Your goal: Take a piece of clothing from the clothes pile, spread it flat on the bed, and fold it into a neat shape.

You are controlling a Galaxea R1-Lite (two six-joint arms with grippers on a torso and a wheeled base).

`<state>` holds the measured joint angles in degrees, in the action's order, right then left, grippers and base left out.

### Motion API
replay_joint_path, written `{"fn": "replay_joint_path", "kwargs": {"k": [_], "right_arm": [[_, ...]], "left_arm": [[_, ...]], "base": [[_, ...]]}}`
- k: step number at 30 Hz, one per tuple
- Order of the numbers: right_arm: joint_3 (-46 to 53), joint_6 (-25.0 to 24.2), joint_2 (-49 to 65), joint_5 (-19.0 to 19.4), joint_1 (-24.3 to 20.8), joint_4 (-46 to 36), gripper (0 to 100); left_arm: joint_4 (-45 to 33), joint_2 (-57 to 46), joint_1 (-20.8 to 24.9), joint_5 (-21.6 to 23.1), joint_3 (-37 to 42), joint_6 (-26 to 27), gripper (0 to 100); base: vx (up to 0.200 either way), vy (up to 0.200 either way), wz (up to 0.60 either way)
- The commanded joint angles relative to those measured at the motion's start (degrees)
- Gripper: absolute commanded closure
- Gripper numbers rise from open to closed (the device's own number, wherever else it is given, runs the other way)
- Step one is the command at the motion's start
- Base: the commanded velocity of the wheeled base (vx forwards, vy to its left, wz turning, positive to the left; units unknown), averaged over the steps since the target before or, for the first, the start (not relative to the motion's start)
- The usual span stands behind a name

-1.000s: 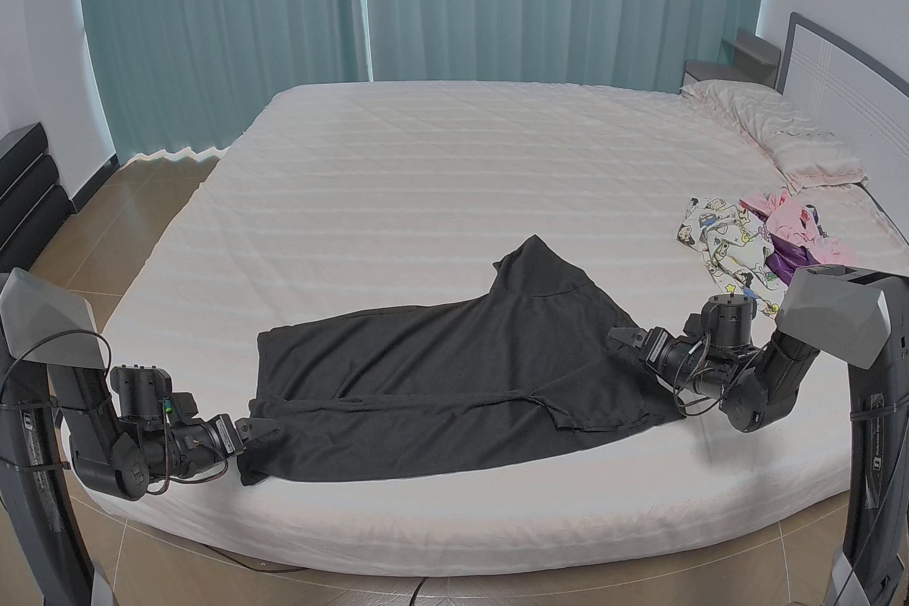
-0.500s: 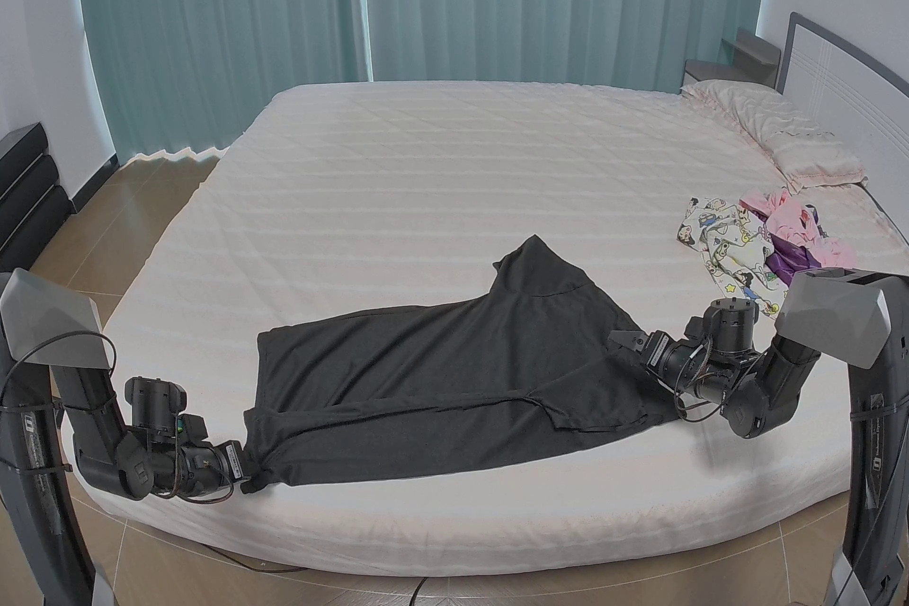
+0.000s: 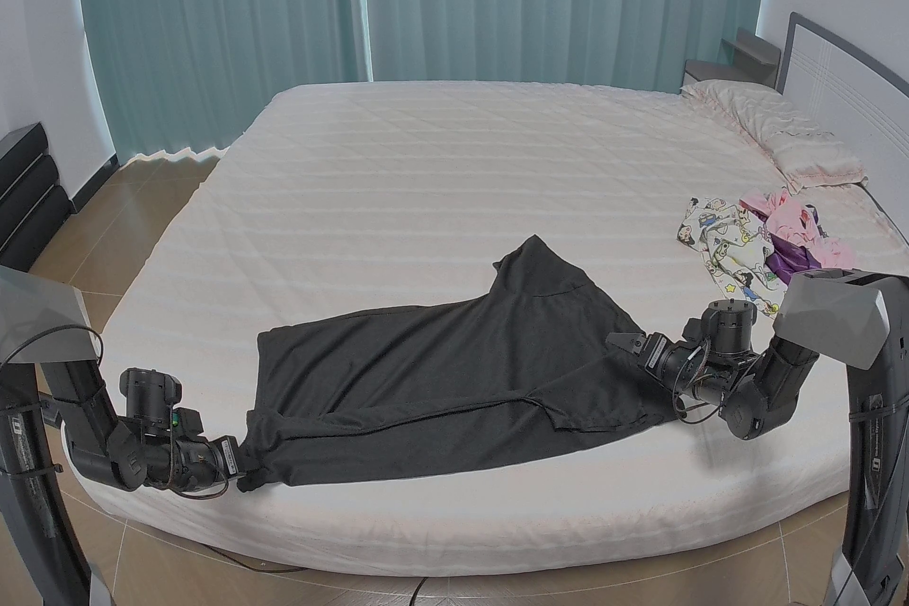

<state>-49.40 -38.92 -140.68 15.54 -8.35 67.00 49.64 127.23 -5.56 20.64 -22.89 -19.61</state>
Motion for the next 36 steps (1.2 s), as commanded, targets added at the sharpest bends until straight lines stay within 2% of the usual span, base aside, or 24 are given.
{"fn": "replay_joint_path", "kwargs": {"k": [1,7,9,10,14,22,28,30,33,34,36], "right_arm": [[-0.1,0.0,-0.1,0.0,0.0,0.0,0],[-0.2,0.0,-0.1,-0.1,0.0,0.0,0],[-0.2,0.0,-0.1,-0.1,0.0,0.0,0],[-0.2,0.0,-0.2,-0.1,0.0,0.0,0],[0.0,0.0,-0.2,-0.1,-0.4,0.0,0],[0.1,-0.1,-0.3,-0.3,-0.4,0.0,0],[0.6,-0.1,-0.3,-0.4,-0.4,0.0,0],[0.9,-0.1,-0.3,-0.4,-0.6,-0.2,0],[1.1,0.0,-0.3,-0.5,-1.1,0.0,0],[1.1,0.0,-0.2,-0.5,-1.0,0.0,0],[1.1,0.2,-0.1,-0.5,-0.9,0.0,0]], "left_arm": [[-0.9,-0.2,0.0,0.0,0.0,1.0,0],[-0.5,-0.5,-1.9,0.2,-0.9,2.8,0],[-0.9,-2.2,-2.8,0.5,-3.6,-0.2,0],[-0.6,-2.9,-2.8,0.5,-4.9,-4.0,0],[1.2,-3.0,-1.9,0.6,-8.0,-12.0,0],[7.5,2.0,0.7,-0.2,-9.5,-13.5,0],[8.9,3.5,1.7,-1.0,-9.5,-13.3,0],[9.3,4.7,2.4,-3.6,-9.7,-13.1,0],[11.1,5.7,2.6,-4.9,-10.1,-13.2,0],[11.5,6.2,2.7,-5.0,-10.1,-13.2,100],[11.8,6.5,2.7,-5.1,-10.0,-13.2,100]], "base": [[0.0,0.0,0.0],[0.0,0.0,0.0],[0.0,0.0,0.0],[0.0,0.0,0.0],[0.0,0.0,0.0],[0.0,0.0,0.0],[0.0,0.0,0.0],[0.0,0.0,0.0],[0.0,0.0,0.0],[0.0,0.0,0.0],[0.0,0.0,0.0]]}}
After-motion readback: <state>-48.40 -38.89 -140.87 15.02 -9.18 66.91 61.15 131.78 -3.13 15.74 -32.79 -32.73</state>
